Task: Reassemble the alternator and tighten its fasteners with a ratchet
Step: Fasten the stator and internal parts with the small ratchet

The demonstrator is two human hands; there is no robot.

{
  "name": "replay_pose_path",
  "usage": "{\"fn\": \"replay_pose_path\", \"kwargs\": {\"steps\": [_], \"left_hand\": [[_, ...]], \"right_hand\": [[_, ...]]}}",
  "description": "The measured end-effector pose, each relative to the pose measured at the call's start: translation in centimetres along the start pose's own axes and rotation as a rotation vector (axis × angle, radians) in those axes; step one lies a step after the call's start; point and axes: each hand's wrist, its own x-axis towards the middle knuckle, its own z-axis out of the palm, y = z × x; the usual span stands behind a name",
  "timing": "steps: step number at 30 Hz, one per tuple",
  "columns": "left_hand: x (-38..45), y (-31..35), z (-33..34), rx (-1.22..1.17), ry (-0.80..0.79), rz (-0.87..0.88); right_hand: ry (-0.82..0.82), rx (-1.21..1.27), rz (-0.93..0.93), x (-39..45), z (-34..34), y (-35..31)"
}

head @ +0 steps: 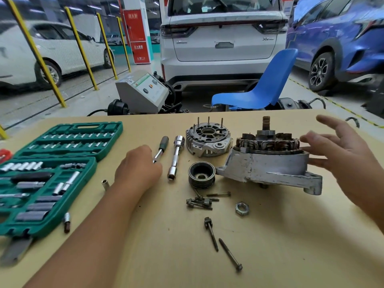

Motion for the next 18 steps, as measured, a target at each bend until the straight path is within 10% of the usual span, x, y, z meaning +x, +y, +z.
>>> {"fn": "replay_pose_path", "kwargs": {"steps": [4,10,14,18], "left_hand": [[0.0,0.3,-1.6,-0.184,0.127,-0.002],[-1.4,1.6,-6.4,-1.193,0.149,0.208],[-1.9,7.7,-8.1,-1.306,-0.271,0.476],[-2.6,14.1,-7.1,-1.294,-0.485,0.652]], "right_hand": [[0.106,-0.056,-0.034,-0.4,0.0,-0.3],[0.33,-0.291,-0.429,-0.4,0.8,-4.4],[0.049,-0.653,-0.773,1.2,3.5,-12.3],[-0.333,-0.974,-0.602,2.9,6.7,-15.6]]}}
